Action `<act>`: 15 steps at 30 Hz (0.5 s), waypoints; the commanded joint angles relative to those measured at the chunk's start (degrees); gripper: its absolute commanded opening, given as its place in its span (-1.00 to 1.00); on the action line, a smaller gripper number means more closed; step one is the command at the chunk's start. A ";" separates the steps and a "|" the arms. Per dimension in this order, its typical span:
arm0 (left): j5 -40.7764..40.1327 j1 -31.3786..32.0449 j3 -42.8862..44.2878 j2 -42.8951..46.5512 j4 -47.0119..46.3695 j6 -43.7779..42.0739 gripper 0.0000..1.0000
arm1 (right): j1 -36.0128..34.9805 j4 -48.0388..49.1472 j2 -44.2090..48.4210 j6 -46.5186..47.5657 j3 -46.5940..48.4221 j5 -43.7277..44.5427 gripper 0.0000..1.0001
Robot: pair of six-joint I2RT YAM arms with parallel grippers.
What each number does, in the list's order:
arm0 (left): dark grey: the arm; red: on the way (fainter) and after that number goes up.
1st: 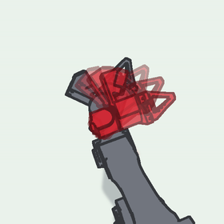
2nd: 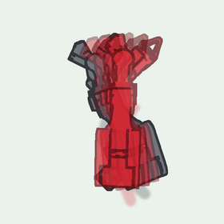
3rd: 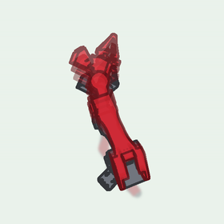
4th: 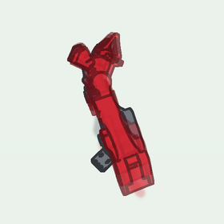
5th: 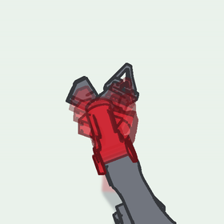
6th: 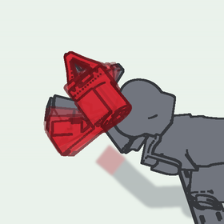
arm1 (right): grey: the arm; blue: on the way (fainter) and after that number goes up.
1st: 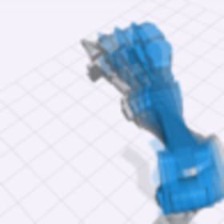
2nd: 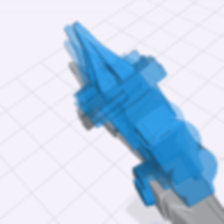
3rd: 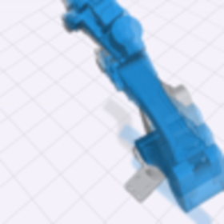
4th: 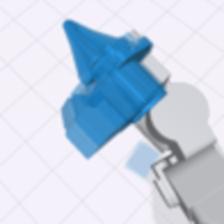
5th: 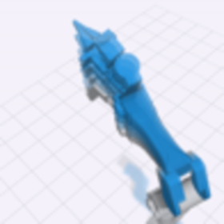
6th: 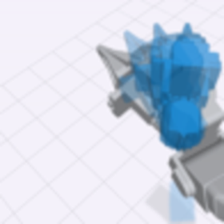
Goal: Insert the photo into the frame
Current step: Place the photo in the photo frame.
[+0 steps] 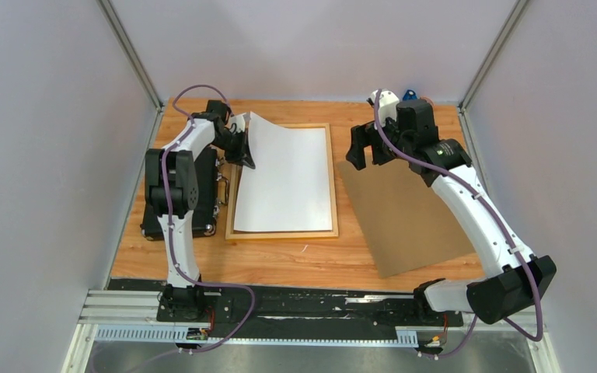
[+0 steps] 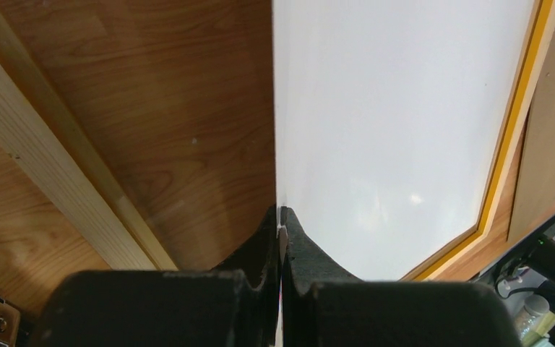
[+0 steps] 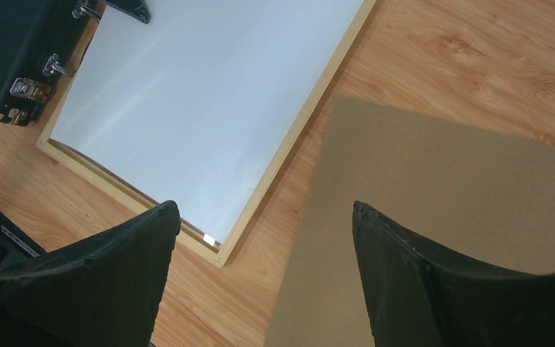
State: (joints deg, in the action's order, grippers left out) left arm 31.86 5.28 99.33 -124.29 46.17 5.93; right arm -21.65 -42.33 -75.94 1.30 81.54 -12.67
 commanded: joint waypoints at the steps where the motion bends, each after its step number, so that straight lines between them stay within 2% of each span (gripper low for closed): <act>1: -1.53 0.52 1.24 0.52 -1.91 0.71 -1.00 | 0.26 2.42 1.85 -0.96 0.26 -1.13 0.75; 15: -3.19 0.53 -0.12 1.66 -3.34 2.29 -1.00 | 0.64 2.41 1.80 -0.95 0.28 -1.48 0.75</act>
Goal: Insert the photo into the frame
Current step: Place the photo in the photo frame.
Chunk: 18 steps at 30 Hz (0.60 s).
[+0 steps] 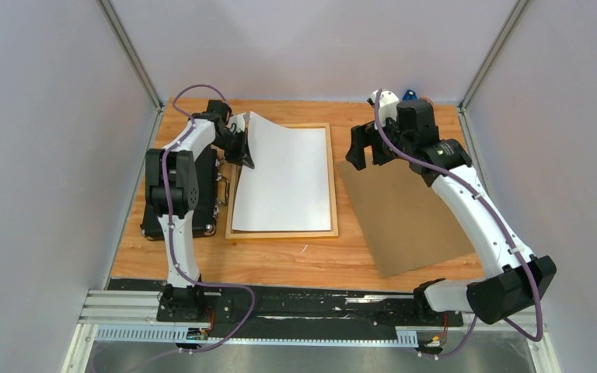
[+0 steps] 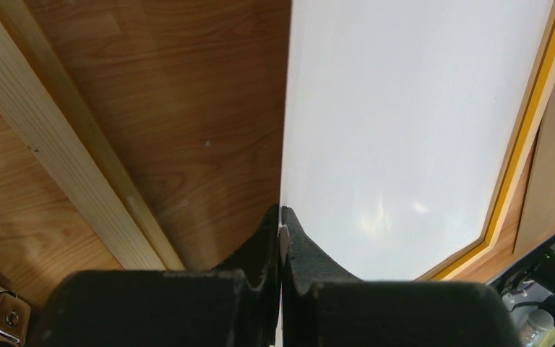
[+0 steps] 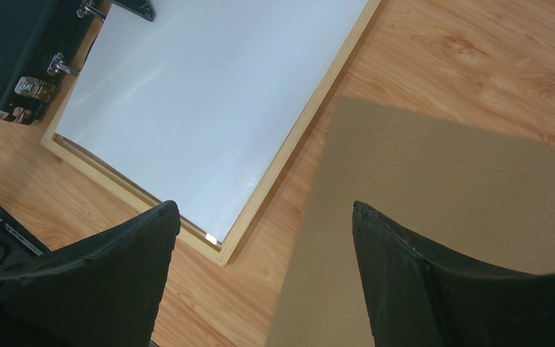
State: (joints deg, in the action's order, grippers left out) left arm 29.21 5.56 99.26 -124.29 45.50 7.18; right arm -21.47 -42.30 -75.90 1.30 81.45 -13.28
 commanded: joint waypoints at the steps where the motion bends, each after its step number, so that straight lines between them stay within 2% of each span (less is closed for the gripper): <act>1: -0.51 0.26 -0.27 1.85 -2.73 1.19 -1.00 | 0.55 2.40 1.68 -0.95 0.39 -0.98 0.75; 10: 0.07 0.28 -6.45 6.21 -6.90 5.36 -1.00 | 0.56 2.40 1.61 -0.95 0.41 -1.22 0.75; 18: -0.62 0.24 -6.38 6.61 -7.78 6.10 -1.00 | 0.88 2.47 2.07 -0.95 0.02 -1.44 0.75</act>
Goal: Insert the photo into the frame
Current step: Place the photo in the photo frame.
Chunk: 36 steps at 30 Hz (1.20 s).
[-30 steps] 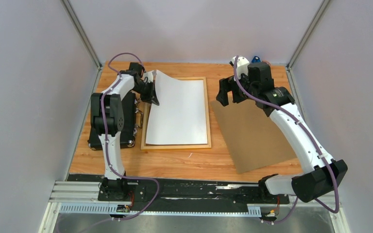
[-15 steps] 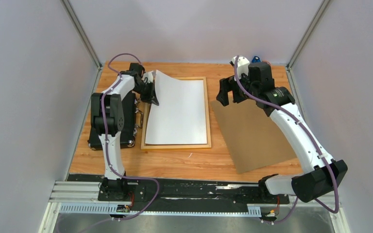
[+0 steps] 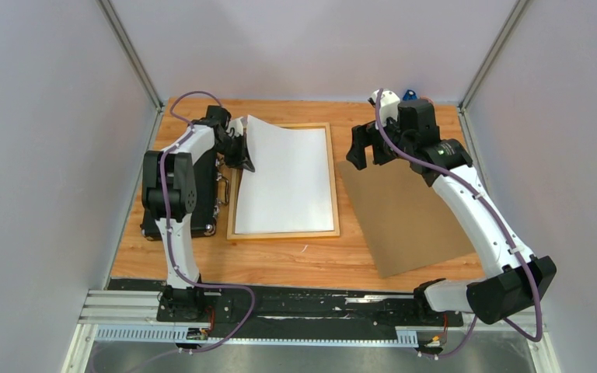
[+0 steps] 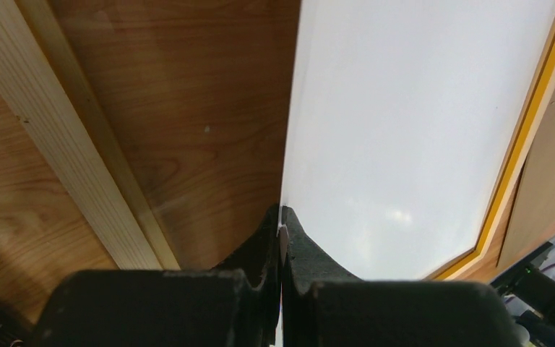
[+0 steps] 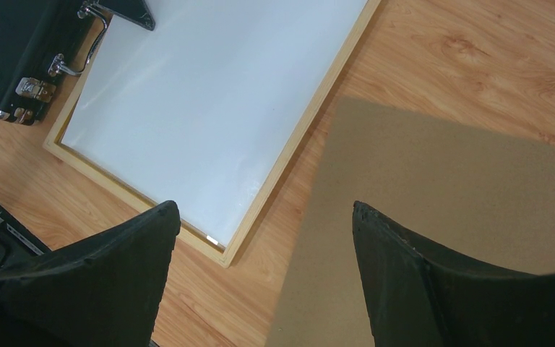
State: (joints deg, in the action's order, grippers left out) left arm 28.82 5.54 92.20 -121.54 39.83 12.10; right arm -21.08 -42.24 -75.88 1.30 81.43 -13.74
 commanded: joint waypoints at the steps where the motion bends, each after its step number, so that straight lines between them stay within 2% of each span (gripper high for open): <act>1: -0.37 0.26 0.73 3.85 -2.08 1.11 -1.00 | 0.53 2.42 2.01 -0.95 -0.02 -1.03 0.75; 25: -0.61 0.87 4.18 0.87 -0.73 0.04 -1.00 | 0.94 2.51 2.03 -0.95 -0.27 -1.73 0.75; 36: -2.30 0.88 1.92 2.35 -2.17 0.88 -1.00 | 1.21 2.59 2.40 -0.95 -0.53 -2.01 0.75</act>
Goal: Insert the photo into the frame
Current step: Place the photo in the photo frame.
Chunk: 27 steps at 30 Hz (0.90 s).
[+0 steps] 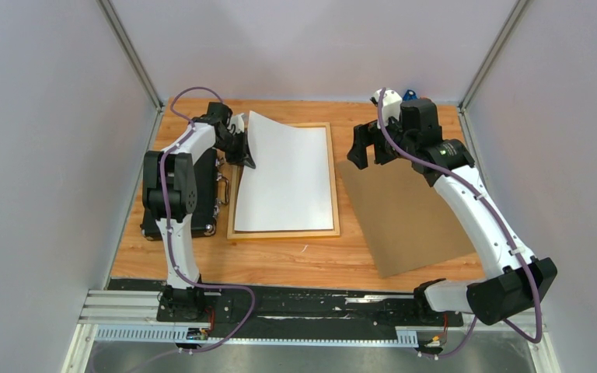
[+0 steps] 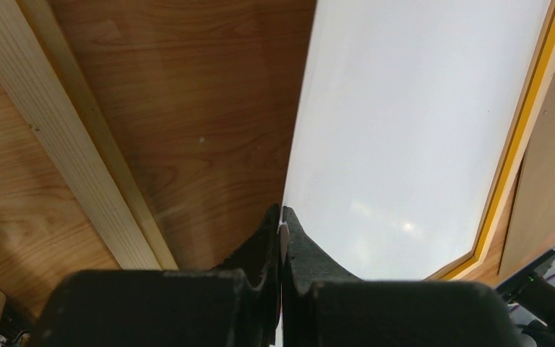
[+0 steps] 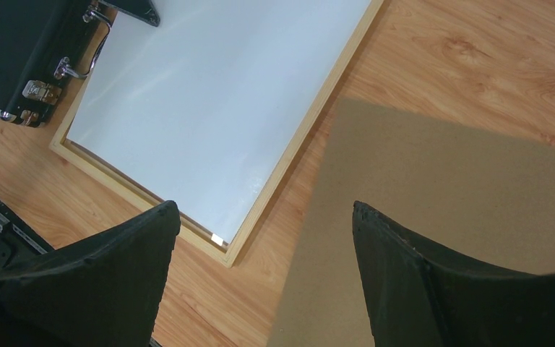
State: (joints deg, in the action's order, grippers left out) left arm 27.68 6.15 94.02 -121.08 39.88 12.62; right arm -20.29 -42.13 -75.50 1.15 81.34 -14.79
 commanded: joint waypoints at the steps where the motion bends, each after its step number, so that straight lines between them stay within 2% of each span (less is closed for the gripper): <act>1: -1.33 0.26 0.07 1.89 -2.27 0.42 -1.00 | 0.42 2.49 2.03 -0.84 -0.43 -0.95 0.75; 13: -2.11 0.26 -1.96 2.76 -3.98 1.52 -0.97 | 0.61 2.40 1.94 -0.80 -0.23 -1.11 0.75; 21: -3.79 0.26 -1.75 2.95 -3.62 1.60 -0.60 | 0.56 2.40 2.09 -2.10 -0.22 -1.34 0.75; 27: -5.50 0.31 -0.97 3.19 -2.67 1.51 -0.20 | 0.67 2.40 2.20 -2.33 -0.41 -1.54 0.76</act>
State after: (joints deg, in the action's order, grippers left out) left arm 23.86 6.26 92.16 -121.08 37.47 13.80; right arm -20.05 -42.11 -75.42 0.16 80.71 -15.22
